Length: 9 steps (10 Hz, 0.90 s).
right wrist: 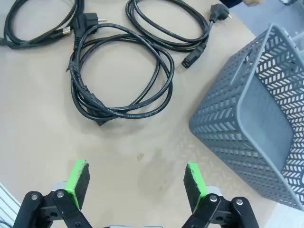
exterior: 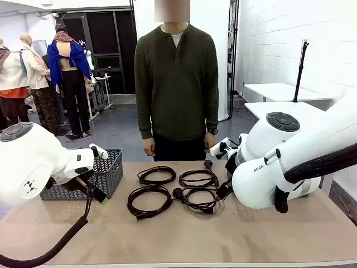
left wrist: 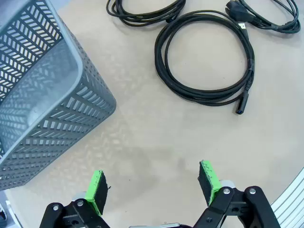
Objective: Organize the cables according to human instructions.
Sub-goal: Pick up a bundle of cables and place it in the basket indicated by the human.
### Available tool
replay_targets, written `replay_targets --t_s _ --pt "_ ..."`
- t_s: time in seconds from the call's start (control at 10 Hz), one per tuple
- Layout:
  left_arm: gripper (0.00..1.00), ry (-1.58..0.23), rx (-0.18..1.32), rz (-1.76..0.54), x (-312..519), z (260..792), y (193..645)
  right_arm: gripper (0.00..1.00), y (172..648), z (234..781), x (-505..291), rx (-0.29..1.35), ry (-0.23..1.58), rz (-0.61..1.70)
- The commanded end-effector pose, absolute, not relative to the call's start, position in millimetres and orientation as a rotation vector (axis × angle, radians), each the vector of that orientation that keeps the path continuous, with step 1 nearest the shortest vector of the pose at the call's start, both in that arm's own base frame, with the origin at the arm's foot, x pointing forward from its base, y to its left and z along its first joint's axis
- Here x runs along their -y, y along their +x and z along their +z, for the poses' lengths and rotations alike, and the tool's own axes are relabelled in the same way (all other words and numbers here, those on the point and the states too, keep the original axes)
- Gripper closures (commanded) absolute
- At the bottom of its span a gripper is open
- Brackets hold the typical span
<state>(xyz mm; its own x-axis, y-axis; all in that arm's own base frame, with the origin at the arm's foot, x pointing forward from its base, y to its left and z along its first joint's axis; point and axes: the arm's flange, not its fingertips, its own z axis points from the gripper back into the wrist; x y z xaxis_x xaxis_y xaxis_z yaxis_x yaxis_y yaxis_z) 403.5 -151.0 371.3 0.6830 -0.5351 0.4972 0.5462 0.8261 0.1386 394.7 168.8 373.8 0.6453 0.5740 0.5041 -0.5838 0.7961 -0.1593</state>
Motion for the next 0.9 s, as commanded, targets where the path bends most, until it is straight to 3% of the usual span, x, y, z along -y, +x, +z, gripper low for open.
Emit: replay_targets --t_s 0.0,0.8 --pt "0.0 -0.021 0.551 -0.606 151.0 371.3 403.5 0.0 394.7 373.8 -168.8 0.567 0.018 0.659" --pt "0.0 -0.021 0.551 -0.606 151.0 371.3 403.5 0.0 394.7 373.8 -168.8 0.567 0.018 0.659"
